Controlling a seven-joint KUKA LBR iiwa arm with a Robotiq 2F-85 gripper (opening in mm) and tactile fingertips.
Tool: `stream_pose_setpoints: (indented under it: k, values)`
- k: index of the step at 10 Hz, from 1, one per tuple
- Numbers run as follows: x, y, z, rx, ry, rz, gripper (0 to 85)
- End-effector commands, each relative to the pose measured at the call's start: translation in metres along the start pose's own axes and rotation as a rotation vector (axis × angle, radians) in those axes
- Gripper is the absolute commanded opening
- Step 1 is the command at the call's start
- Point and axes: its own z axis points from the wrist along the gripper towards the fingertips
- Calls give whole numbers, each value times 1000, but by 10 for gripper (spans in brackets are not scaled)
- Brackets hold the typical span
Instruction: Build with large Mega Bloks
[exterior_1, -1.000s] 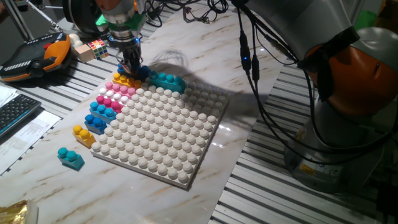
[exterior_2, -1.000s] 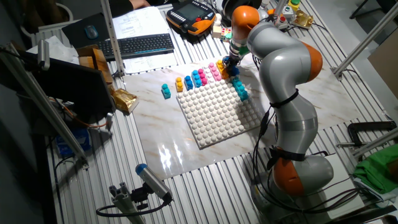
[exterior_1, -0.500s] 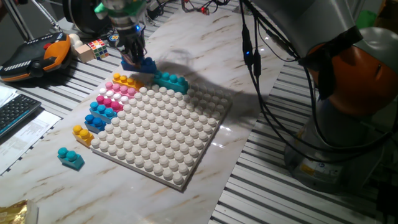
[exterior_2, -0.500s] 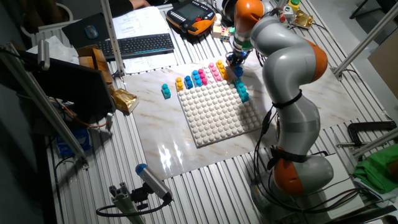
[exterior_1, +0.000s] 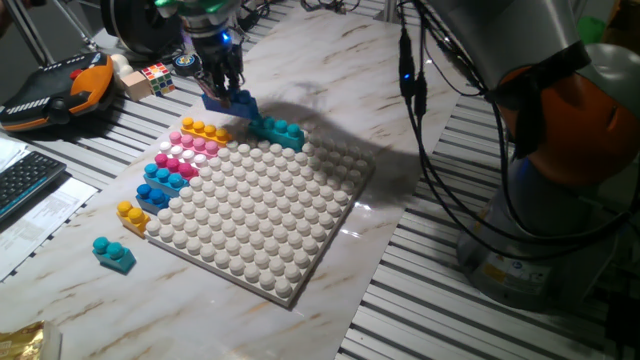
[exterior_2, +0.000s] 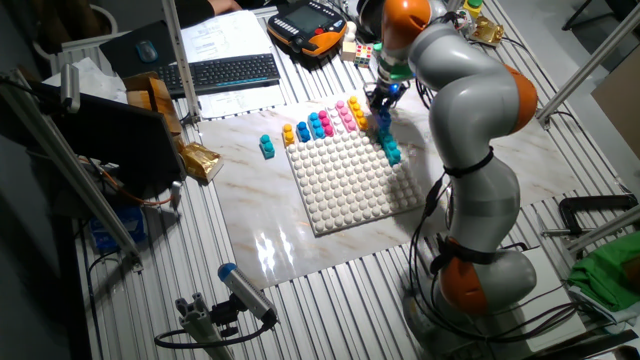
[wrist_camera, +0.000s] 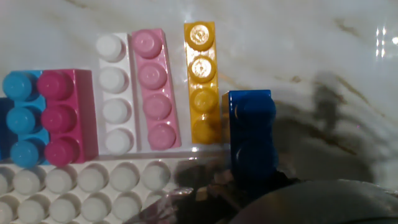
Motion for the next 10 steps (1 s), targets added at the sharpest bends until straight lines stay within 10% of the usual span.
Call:
stream_pose_setpoints:
  k: [1, 10]
  values:
    - [7, 3, 0, -1, 2, 11, 10]
    - [21, 9, 2, 12, 2, 108, 10]
